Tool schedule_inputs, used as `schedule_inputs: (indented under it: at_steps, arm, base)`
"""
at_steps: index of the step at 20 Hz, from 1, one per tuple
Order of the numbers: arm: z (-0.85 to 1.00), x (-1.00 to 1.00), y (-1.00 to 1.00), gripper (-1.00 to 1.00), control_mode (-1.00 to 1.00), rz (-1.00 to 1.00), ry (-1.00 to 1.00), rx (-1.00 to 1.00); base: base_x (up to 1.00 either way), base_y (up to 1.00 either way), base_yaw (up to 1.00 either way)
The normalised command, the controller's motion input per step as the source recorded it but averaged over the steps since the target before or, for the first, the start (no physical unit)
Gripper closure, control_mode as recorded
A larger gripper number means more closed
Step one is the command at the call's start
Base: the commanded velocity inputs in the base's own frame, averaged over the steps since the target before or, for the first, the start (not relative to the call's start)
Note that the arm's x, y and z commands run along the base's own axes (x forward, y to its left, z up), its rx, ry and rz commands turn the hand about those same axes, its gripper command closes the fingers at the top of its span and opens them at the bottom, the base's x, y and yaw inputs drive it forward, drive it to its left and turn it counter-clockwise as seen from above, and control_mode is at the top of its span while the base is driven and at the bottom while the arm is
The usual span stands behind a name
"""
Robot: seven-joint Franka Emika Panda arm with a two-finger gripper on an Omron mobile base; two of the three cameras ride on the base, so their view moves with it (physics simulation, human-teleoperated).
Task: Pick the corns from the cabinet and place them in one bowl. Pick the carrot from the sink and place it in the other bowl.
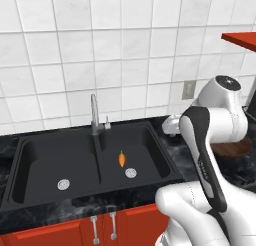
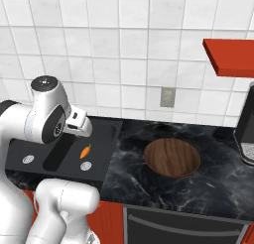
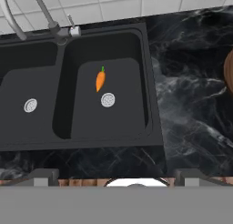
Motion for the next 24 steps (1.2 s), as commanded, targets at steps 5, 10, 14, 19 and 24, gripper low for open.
schedule_inputs:
  at_steps: [5, 10, 14, 19, 24]
  arm:
    - [-0.01, 0.44, 0.24, -1.00, -1.00, -0.03, -0.01, -0.02]
    - [-0.17, 0.34, 0.25, -1.00, -1.00, -0.03, -0.03, -0.01]
    - [-0.43, 0.24, 0.26, -1.00, -1.00, 0.00, -0.08, 0.01]
    - [-0.55, 0.25, 0.24, -1.00, -1.00, 0.00, -0.14, 0.01]
    - [-0.52, 0.33, 0.18, -1.00, -1.00, 0.00, -0.08, 0.00]
  base:
    - [0.00, 0.00, 0.00]
    - [0.00, 0.00, 0.00]
    - [0.00, 0.00, 0.00]
    - [0.00, 0.00, 0.00]
    - [0.00, 0.00, 0.00]
